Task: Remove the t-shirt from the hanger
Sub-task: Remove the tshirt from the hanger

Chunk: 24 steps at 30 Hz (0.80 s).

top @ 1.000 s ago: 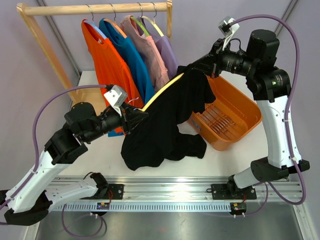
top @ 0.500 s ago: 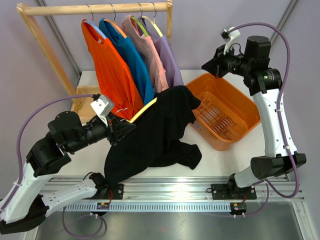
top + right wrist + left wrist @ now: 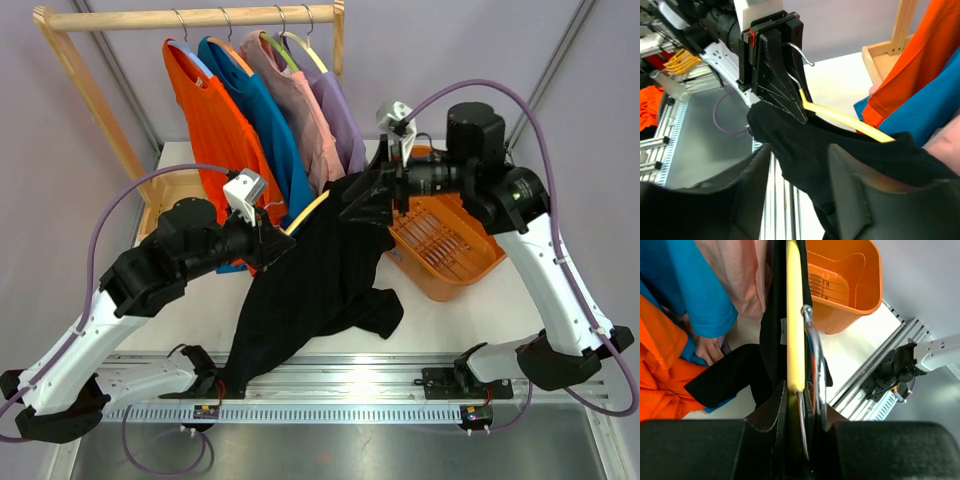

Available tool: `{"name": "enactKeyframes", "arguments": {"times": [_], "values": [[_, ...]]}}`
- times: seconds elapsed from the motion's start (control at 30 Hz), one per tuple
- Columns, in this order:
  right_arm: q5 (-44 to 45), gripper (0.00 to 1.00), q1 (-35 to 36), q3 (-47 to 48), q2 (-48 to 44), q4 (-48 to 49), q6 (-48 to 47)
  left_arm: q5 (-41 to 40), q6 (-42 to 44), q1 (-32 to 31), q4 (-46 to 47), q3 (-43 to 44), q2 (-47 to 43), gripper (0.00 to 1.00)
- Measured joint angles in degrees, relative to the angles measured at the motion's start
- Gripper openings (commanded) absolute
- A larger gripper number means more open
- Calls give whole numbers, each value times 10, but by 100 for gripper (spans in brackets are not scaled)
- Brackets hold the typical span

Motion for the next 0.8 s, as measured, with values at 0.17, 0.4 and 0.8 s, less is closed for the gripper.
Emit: {"name": "enactKeyframes", "arguments": {"times": [0.17, 0.4, 0.8], "values": [[138, 76, 64, -20, 0, -3, 74, -6, -32, 0, 8, 0, 8, 0], [350, 72, 111, -30, 28, -13, 176, -21, -76, 0, 26, -6, 7, 0], [494, 48, 134, -25, 74, -33, 240, -29, -112, 0, 52, -34, 0, 0]]}}
